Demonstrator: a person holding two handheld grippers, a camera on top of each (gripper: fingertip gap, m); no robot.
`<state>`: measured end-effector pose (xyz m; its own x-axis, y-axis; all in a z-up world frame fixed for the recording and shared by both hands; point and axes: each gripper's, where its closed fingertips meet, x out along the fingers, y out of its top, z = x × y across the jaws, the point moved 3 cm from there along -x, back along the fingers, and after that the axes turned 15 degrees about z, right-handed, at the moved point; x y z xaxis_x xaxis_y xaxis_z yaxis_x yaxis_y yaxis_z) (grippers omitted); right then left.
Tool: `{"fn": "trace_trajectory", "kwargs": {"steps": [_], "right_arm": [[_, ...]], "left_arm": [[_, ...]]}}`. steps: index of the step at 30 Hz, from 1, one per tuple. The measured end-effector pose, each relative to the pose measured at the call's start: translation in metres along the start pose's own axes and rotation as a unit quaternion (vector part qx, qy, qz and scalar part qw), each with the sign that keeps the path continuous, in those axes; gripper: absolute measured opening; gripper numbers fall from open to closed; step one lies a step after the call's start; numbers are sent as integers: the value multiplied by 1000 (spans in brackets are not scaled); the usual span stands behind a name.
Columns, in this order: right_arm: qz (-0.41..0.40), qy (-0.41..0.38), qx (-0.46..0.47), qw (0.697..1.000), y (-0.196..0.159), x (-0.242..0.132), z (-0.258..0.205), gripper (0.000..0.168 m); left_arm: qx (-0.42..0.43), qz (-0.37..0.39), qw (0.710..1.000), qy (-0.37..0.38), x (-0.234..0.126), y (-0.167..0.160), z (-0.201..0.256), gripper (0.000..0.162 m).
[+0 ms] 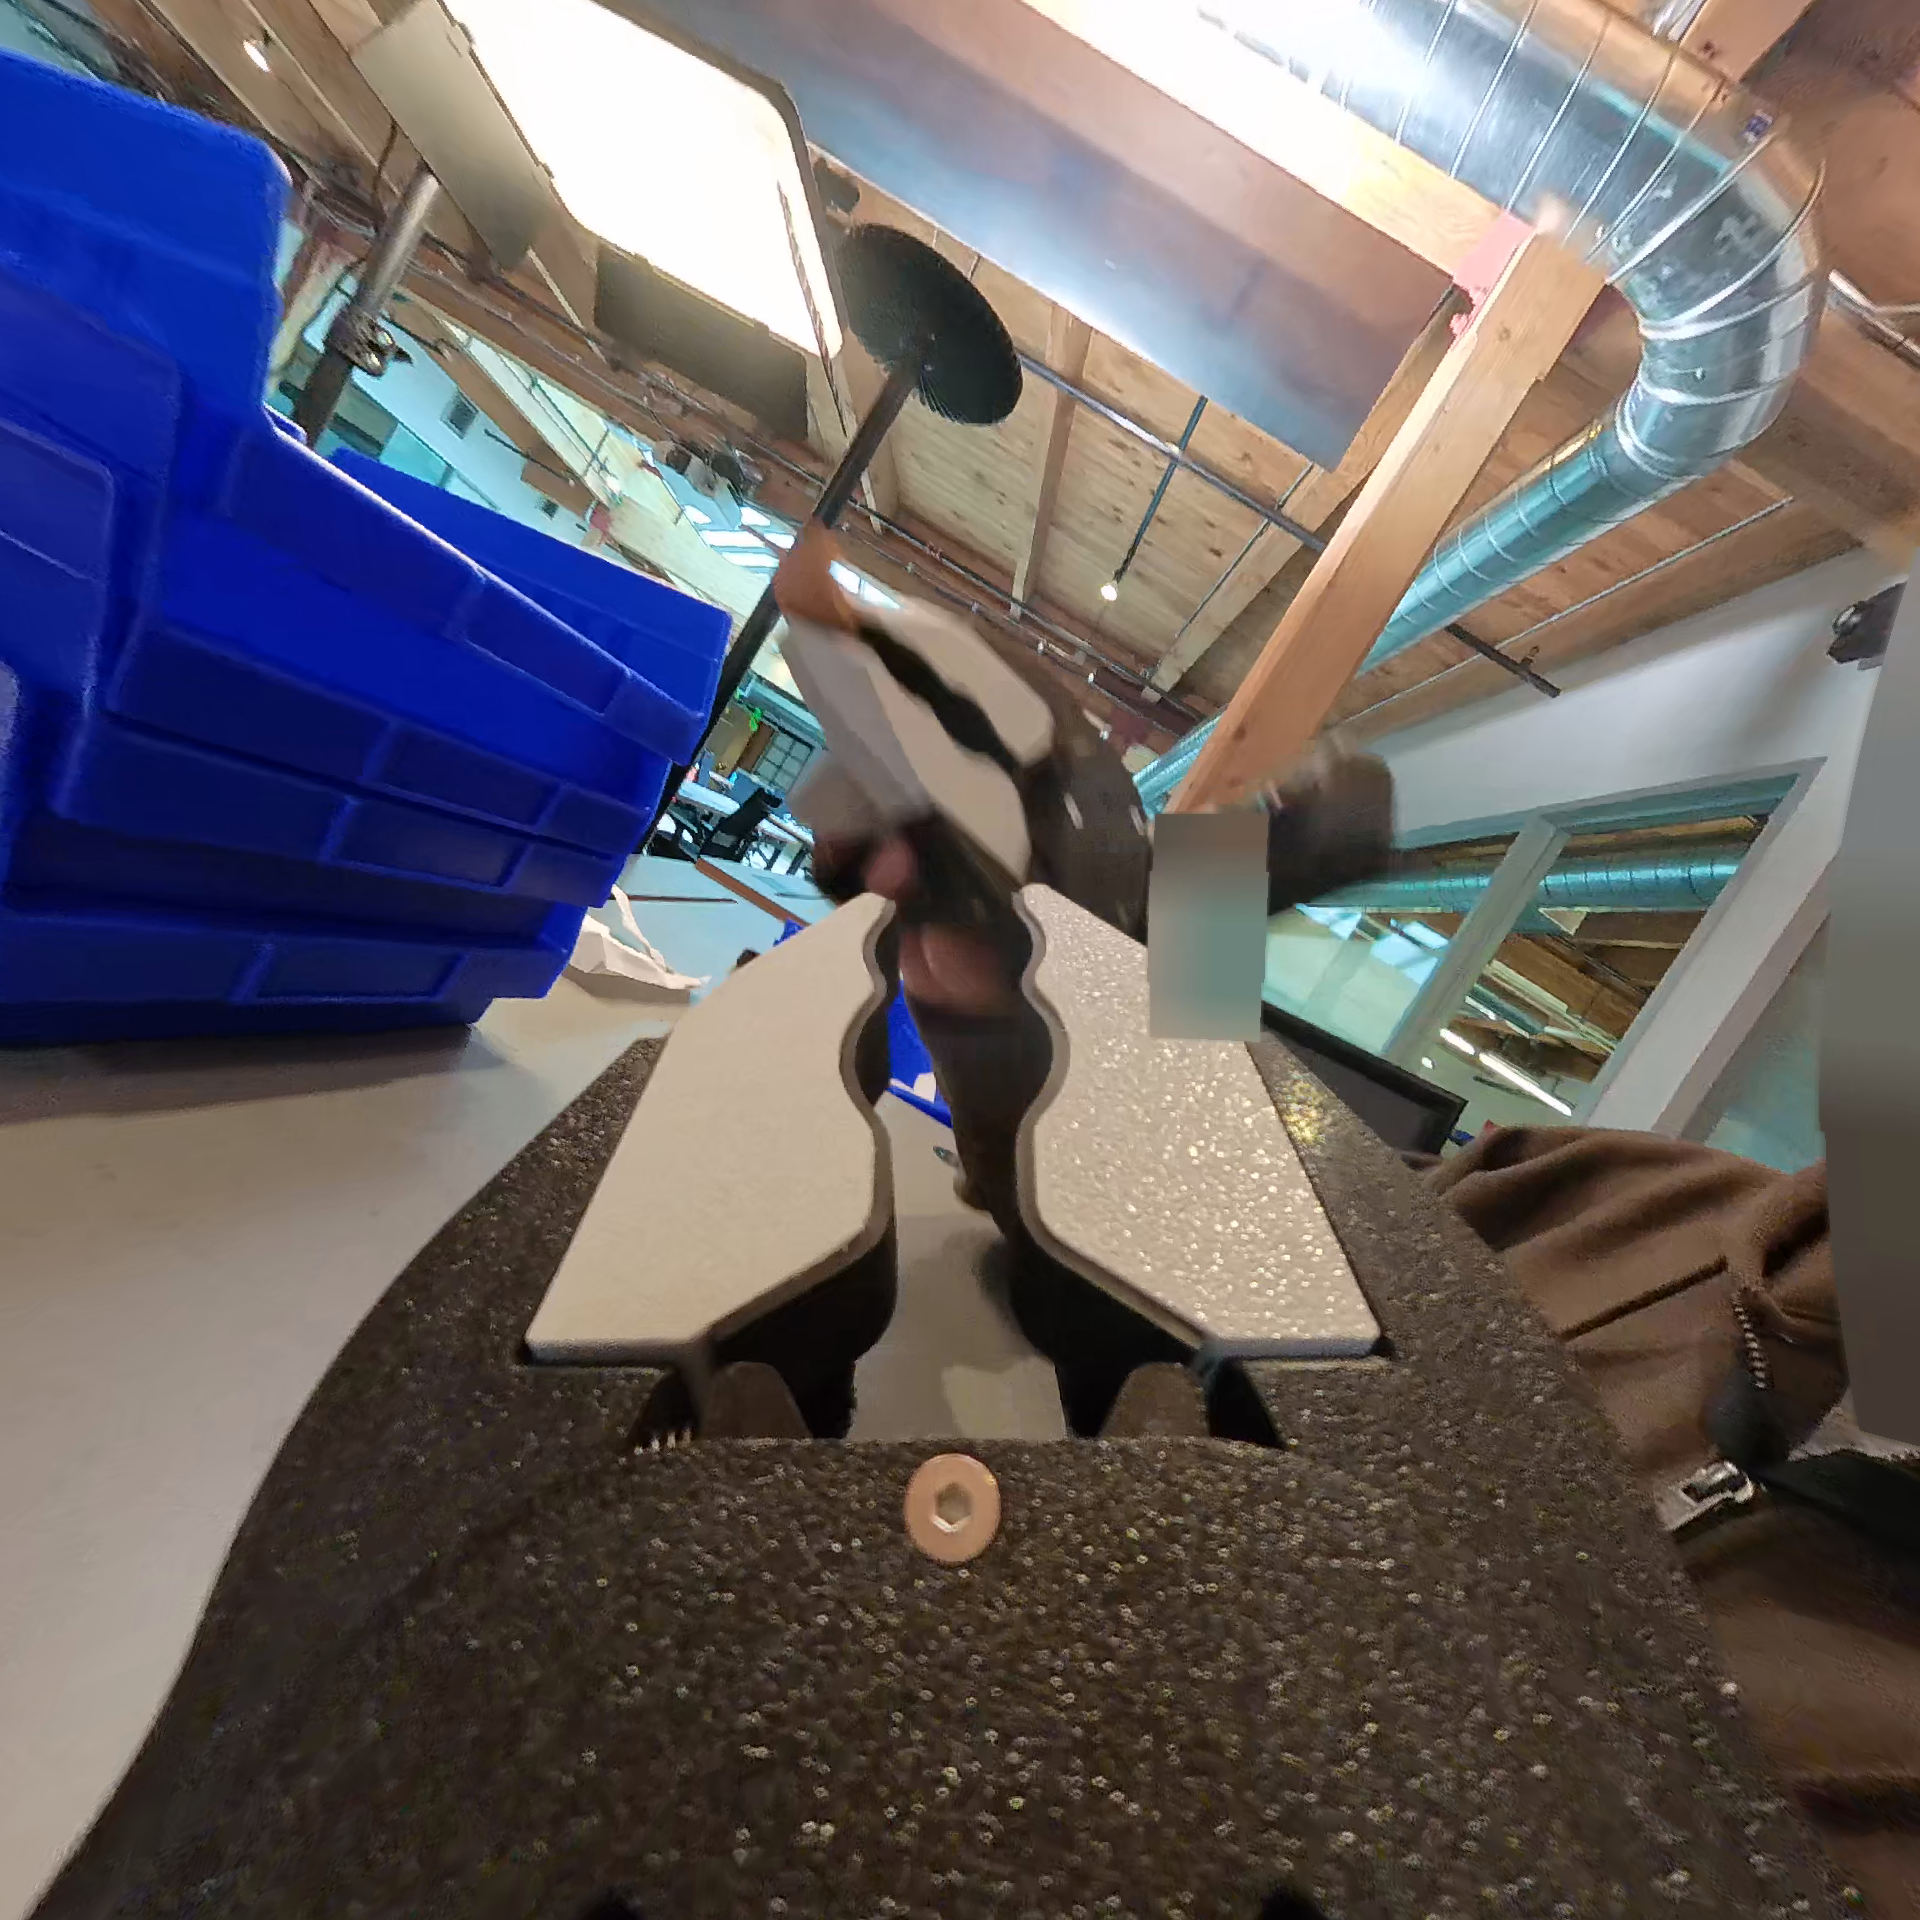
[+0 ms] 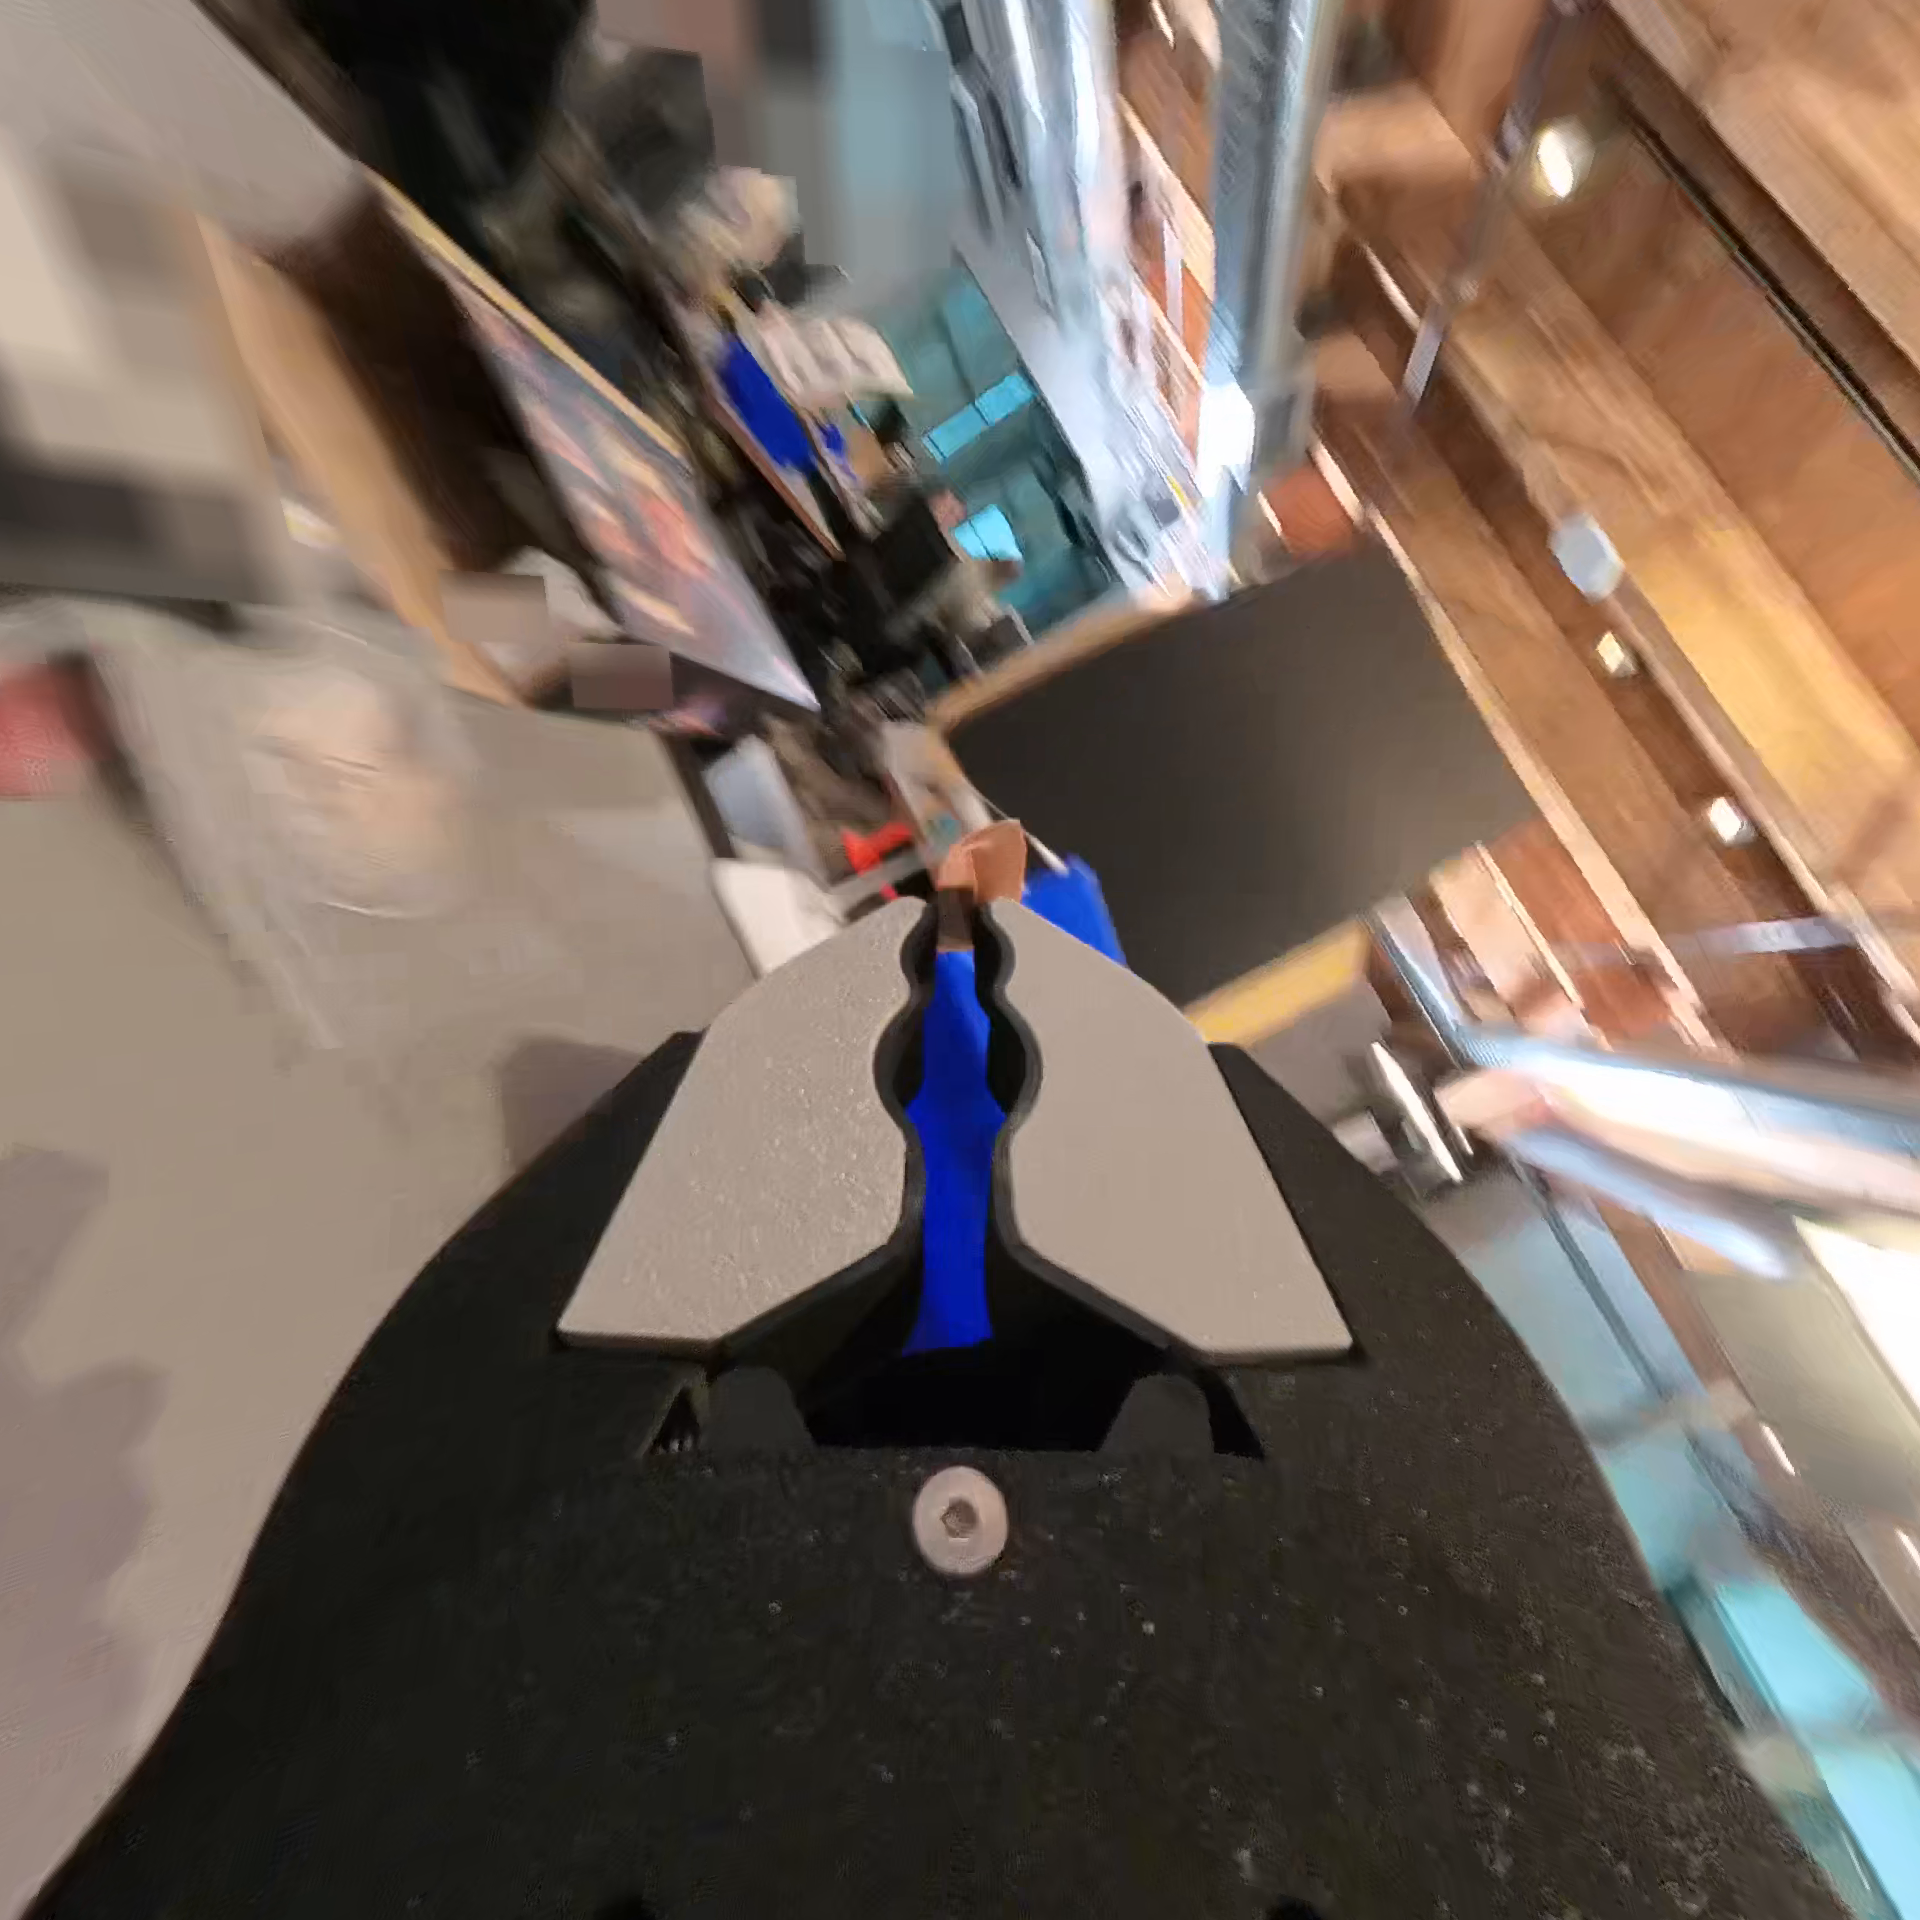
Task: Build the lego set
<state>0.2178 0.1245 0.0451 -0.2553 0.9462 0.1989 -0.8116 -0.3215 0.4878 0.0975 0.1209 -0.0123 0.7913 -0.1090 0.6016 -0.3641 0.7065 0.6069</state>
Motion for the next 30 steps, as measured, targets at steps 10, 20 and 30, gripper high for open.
{"fn": "trace_trajectory", "kwargs": {"steps": [10, 20, 30], "right_arm": [[-159, -61, 197, 965, -94, -11, 92, 28], [-189, -8, 186, 964, -88, -180, 27, 28], [-199, -47, 226, 952, -122, -270, 1, 26]], "left_arm": [[24, -58, 998, -9, 3, -18, 3, 20], [90, -176, 980, -12, 8, -60, 5, 24], [128, -251, 959, -6, 37, -115, 1, 28]]}}
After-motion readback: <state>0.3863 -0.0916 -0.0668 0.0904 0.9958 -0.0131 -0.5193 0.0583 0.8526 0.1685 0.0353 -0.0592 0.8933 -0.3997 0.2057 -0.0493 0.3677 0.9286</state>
